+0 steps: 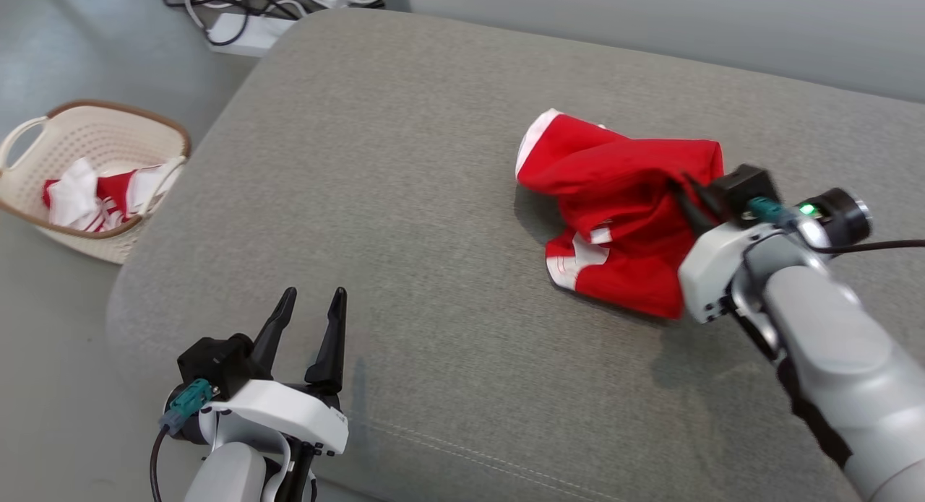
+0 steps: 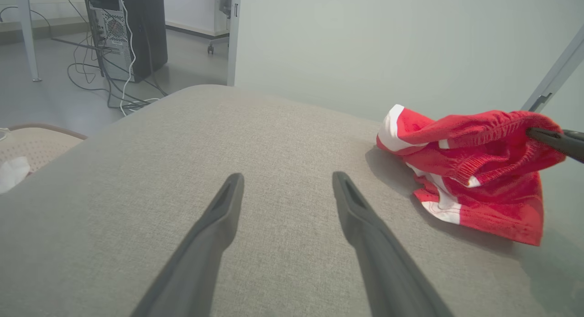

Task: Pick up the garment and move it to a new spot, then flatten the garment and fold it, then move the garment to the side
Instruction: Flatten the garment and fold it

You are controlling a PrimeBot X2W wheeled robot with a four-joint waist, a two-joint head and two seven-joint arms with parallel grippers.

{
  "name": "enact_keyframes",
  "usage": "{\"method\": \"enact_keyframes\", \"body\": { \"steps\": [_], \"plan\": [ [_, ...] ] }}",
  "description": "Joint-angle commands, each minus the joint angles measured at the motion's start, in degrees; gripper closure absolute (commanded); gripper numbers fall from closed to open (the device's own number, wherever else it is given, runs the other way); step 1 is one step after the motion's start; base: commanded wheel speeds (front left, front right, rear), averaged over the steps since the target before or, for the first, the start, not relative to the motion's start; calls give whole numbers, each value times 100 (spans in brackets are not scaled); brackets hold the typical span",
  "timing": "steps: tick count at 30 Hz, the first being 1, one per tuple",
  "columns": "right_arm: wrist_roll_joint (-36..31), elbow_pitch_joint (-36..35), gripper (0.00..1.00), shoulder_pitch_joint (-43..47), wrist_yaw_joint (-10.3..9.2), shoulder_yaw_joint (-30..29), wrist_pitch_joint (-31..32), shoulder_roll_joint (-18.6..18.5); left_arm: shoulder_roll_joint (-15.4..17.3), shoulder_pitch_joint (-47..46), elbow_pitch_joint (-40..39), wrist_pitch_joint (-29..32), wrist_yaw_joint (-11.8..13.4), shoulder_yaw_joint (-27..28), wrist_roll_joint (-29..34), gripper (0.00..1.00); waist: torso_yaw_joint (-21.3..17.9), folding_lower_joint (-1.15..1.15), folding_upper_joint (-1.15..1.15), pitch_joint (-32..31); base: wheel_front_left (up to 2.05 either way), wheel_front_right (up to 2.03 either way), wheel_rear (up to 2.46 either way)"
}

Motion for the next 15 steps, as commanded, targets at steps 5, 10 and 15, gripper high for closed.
{"method": "enact_keyframes", "body": {
  "steps": [5,10,15],
  "plan": [
    [93,-229,100,97,6,-691,-158,-347,124,-105,-163,-34,-28,116,-38,0,-538,0,0,7,0,0,0],
    [78,-211,100,320,6,-1365,-129,-691,124,-152,-156,-34,-31,56,-55,0,-849,0,0,14,0,0,0],
    [-20,-66,65,561,6,-1954,-56,-850,124,-175,-124,-34,-32,3,-89,0,-1034,0,0,30,0,0,0]
  ]
}}
